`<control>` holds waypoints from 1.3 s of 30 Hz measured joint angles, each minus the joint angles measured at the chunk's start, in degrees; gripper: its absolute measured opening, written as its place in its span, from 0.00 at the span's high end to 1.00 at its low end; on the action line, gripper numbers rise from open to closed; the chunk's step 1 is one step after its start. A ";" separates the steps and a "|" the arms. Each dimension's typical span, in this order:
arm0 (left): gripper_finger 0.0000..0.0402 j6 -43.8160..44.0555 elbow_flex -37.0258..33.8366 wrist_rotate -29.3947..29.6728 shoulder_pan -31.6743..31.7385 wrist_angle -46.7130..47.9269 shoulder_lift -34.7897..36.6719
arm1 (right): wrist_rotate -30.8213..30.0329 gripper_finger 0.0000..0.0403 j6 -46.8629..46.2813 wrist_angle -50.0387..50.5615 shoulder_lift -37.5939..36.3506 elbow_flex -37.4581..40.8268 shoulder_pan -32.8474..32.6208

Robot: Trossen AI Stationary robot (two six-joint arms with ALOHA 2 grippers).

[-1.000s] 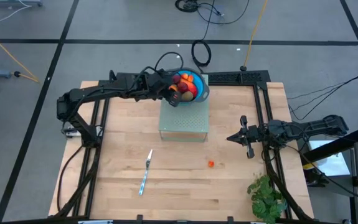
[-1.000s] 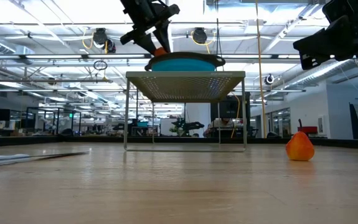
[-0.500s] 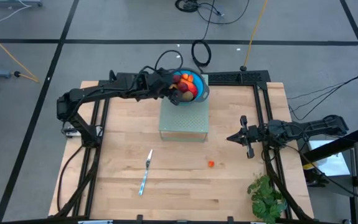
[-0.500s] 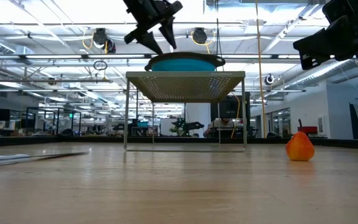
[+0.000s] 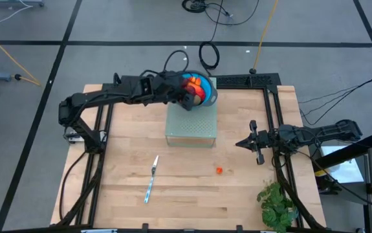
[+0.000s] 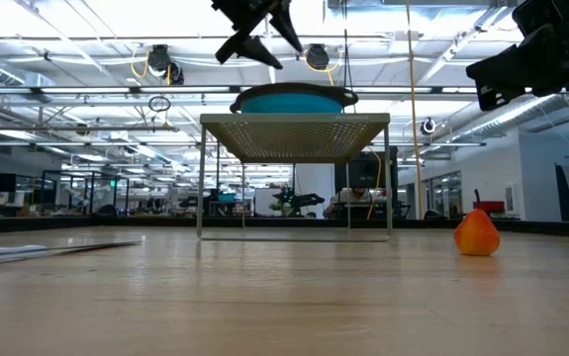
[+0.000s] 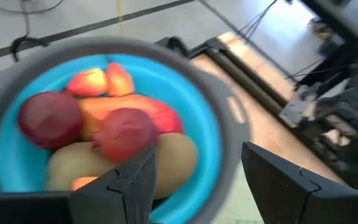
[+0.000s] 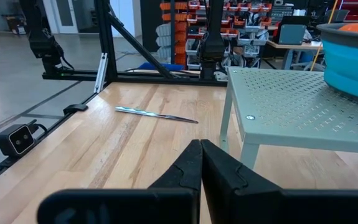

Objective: Pick & Place Fruit
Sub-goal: Put the Peach into the blue strainer bowl on the shelf

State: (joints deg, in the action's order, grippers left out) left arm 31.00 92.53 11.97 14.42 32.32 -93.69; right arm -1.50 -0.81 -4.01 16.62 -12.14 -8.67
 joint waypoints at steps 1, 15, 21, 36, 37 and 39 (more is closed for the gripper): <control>0.42 0.00 0.00 -0.03 -0.46 -0.81 0.04 | 0.00 1.00 0.01 0.00 0.00 0.00 0.00; 0.42 -5.23 -0.02 2.50 -11.23 -2.10 5.31 | 0.02 1.00 0.06 0.04 0.02 0.00 0.00; 0.42 -9.80 -0.02 3.55 -15.71 -0.71 7.33 | 0.02 1.00 0.13 0.02 0.00 0.00 0.00; 0.42 -14.40 -0.02 2.85 -19.87 -0.14 8.04 | 0.02 1.00 0.19 0.00 0.02 0.00 0.00; 0.42 -14.00 -0.02 2.82 -19.87 -0.14 8.04 | 0.02 1.00 0.19 0.00 0.02 0.00 0.00; 0.42 -13.27 -0.02 2.82 -19.87 0.31 8.04 | 0.02 1.00 0.19 0.02 0.00 0.00 0.00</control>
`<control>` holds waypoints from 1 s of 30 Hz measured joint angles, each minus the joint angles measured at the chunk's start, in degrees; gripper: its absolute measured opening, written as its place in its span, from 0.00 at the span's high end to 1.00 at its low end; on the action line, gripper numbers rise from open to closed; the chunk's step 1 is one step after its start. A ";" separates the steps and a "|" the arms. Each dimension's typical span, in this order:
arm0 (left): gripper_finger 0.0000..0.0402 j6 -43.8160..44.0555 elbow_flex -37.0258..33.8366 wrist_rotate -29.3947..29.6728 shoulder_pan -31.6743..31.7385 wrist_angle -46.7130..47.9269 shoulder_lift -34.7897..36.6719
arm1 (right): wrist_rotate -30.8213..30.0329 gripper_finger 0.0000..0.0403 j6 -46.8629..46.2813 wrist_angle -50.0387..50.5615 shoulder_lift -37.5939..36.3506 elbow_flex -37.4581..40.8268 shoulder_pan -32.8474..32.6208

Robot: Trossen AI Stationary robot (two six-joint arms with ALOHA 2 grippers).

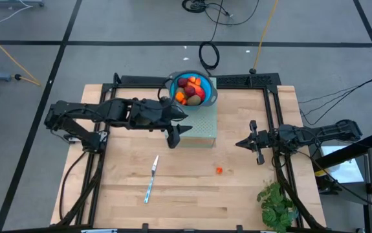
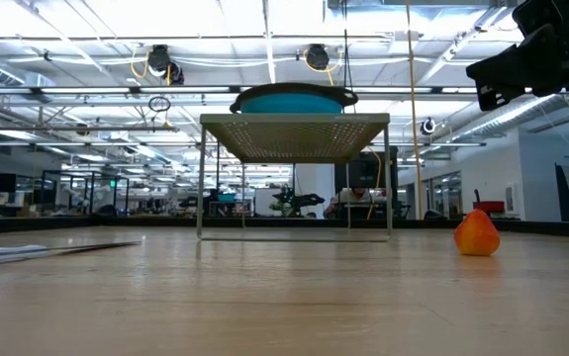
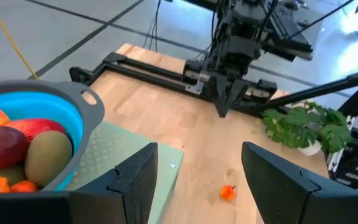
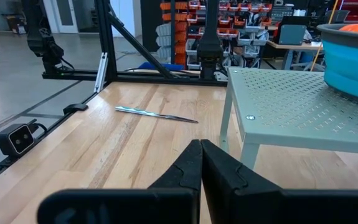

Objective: Pick & Place Fruit
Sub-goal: Put the Peach into the blue strainer bowl on the shelf

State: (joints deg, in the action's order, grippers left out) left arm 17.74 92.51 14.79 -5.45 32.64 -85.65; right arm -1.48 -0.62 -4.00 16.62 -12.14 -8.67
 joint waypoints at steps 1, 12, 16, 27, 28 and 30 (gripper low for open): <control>0.42 0.01 0.00 0.01 0.00 0.67 0.00 | 0.00 1.00 0.00 -0.02 0.00 0.00 0.00; 0.42 -5.35 0.00 -2.81 -0.22 5.99 -0.02 | 0.00 1.00 0.00 0.01 0.00 0.00 0.00; 0.42 -5.74 0.00 -3.39 -0.22 7.33 0.46 | 0.00 1.00 -0.15 0.00 0.01 0.02 0.00; 0.42 -8.95 -0.07 -9.39 -0.24 7.28 3.41 | 0.00 1.00 -0.17 -0.02 0.02 0.04 0.00; 0.42 -9.07 -0.07 -9.66 -0.24 7.29 3.43 | 0.00 1.00 -0.17 -0.02 0.02 0.04 0.00; 0.42 -9.07 -0.09 -9.85 -0.37 7.63 3.64 | 0.00 1.00 -0.17 -0.04 0.01 0.07 0.00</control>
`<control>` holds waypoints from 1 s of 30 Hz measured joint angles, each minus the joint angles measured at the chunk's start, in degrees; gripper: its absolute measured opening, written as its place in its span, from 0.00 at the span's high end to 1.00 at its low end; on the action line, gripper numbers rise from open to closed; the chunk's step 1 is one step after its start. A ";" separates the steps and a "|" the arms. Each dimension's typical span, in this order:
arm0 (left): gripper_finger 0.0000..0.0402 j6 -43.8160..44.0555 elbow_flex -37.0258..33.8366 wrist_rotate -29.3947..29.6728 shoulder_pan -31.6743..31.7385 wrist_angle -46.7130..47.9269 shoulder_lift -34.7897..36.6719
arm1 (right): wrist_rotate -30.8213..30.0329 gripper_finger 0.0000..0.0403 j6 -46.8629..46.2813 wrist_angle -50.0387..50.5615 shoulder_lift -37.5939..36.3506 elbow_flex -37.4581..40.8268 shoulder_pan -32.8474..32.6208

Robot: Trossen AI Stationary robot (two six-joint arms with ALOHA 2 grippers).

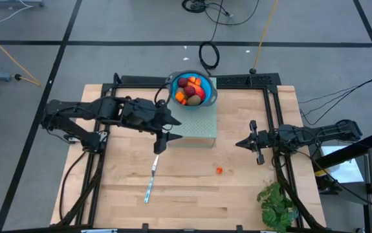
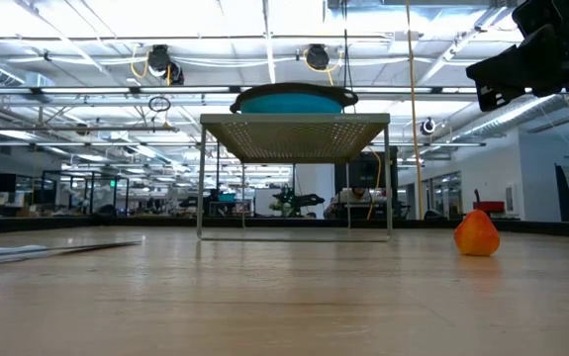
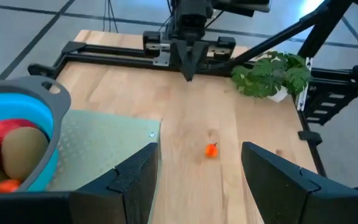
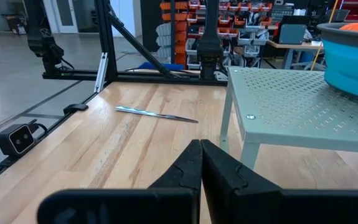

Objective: Pick & Place Fruit
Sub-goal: Put the Peach into the blue strainer bowl on the shelf

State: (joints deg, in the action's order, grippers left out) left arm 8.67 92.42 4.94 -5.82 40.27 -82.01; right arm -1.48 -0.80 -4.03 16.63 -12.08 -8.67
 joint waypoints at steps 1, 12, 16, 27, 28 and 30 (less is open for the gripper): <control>0.42 -0.04 -0.04 -0.01 -0.15 0.32 0.18 | 0.00 1.00 0.00 0.01 0.02 0.00 0.00; 0.42 1.10 -12.09 -2.25 -0.29 -9.66 5.56 | 0.00 1.00 -0.04 -0.46 -0.01 0.02 0.00; 0.42 2.36 -19.14 -2.37 -0.29 -15.12 9.73 | 0.00 1.00 -0.04 -0.64 -0.01 0.02 0.00; 0.42 3.82 -32.98 -2.07 -0.75 -23.73 21.80 | 0.00 1.00 -0.07 -1.19 0.06 0.02 0.00; 0.42 3.86 -34.32 -2.12 -0.75 -23.56 22.93 | 0.00 1.00 -0.07 -1.33 0.06 0.02 0.00; 0.42 3.85 -36.50 -2.06 -0.75 -25.08 24.75 | 0.00 1.00 -0.07 -1.42 0.06 0.02 0.00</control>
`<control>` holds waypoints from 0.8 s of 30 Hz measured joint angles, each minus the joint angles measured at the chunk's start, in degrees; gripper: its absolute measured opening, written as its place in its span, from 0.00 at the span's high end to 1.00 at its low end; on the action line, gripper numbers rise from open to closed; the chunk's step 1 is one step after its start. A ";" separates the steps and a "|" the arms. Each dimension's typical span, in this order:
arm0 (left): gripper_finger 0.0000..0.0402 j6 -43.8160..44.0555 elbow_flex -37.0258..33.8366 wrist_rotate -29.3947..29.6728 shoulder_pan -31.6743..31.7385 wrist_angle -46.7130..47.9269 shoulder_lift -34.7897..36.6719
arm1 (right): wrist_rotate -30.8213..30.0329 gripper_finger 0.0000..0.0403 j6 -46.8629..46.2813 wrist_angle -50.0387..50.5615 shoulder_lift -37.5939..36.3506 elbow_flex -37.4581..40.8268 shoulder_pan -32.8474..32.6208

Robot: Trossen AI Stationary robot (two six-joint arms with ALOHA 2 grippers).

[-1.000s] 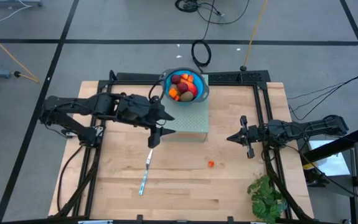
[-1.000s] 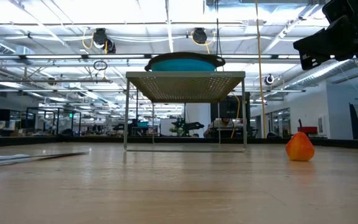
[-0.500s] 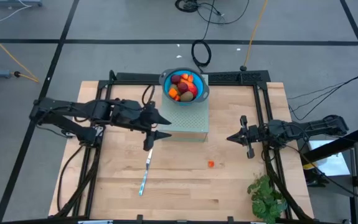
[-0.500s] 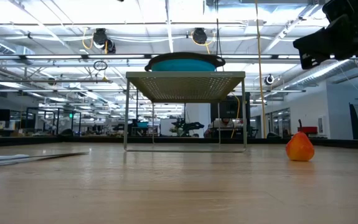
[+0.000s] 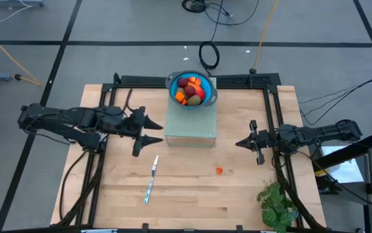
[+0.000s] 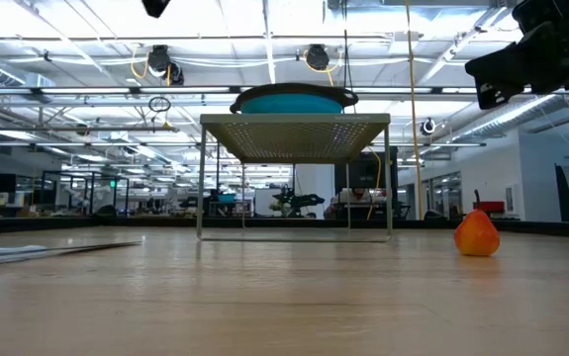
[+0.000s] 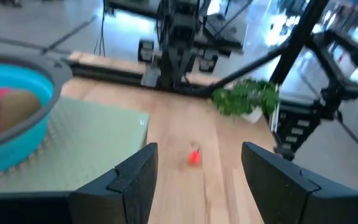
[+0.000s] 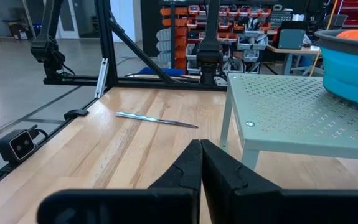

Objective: Pick & Place Fruit
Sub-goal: Put the Peach into the blue strainer bowl on the shelf

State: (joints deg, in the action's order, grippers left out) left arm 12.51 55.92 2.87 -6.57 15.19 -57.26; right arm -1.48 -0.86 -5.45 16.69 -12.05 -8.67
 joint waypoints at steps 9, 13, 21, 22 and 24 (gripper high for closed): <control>0.42 1.40 -10.43 0.02 0.00 -4.54 9.39 | -0.02 1.00 -2.97 -0.02 0.00 0.00 0.00; 0.42 1.45 -13.99 0.00 0.00 -6.53 13.01 | -0.02 1.00 -2.97 -0.07 0.00 0.00 0.00; 0.42 1.24 -19.41 -2.71 0.00 -8.54 18.27 | -0.02 1.00 -2.99 -0.34 0.00 0.00 0.00; 0.42 1.20 -20.31 -2.99 0.00 -8.96 18.87 | 0.00 1.00 -2.99 -0.35 -0.02 0.00 0.00; 0.42 1.32 -21.88 -3.38 0.00 -11.02 19.85 | 0.00 1.00 -2.99 -0.36 0.00 0.00 0.00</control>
State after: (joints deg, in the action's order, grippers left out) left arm 13.84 34.04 -0.51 -6.57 4.16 -37.41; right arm -1.48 -3.85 -5.81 16.69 -12.05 -8.67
